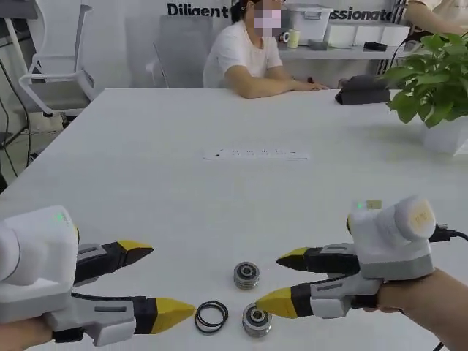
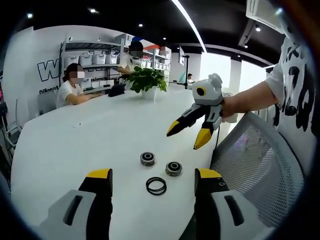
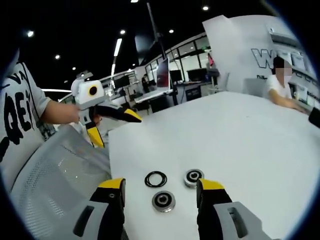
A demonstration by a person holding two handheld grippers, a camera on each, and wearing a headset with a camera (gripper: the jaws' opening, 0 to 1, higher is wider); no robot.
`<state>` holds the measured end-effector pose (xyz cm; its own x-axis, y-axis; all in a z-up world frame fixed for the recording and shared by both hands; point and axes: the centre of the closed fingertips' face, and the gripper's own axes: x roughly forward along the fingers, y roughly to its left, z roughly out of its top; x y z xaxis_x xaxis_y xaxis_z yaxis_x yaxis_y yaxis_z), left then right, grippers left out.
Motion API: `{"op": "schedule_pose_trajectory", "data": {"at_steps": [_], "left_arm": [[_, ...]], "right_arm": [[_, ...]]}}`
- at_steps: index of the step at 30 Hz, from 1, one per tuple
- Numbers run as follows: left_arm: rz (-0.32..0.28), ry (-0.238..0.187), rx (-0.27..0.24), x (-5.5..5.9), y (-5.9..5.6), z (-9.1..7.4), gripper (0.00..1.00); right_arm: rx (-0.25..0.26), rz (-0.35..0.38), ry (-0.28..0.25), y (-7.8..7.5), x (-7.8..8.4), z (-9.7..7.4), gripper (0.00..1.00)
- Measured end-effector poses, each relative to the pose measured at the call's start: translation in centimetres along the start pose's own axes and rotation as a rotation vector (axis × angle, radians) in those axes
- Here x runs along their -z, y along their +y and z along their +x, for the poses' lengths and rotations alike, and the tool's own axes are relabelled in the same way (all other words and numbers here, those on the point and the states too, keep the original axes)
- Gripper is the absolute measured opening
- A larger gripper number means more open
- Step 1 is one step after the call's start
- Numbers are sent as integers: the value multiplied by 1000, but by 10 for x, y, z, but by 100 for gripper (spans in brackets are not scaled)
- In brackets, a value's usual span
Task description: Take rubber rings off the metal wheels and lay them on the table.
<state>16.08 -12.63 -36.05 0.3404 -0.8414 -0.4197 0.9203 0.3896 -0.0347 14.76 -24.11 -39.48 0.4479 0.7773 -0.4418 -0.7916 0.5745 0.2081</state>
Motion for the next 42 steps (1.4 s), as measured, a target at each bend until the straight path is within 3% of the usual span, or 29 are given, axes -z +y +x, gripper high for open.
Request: {"op": "schedule_pose_trajectory", "data": {"at_steps": [7, 17, 24, 42], "left_arm": [[2, -9, -15, -2, 1, -5, 64], [23, 13, -22, 1, -1, -9, 65], [25, 12, -19, 1, -4, -9, 65], [13, 5, -36, 2, -6, -14, 65]], "right_arm": [[50, -37, 25, -3, 11, -18, 60], [126, -48, -2, -3, 14, -40, 60], [152, -66, 27, -2, 26, -50, 61], [200, -61, 1, -4, 27, -65, 61]]}}
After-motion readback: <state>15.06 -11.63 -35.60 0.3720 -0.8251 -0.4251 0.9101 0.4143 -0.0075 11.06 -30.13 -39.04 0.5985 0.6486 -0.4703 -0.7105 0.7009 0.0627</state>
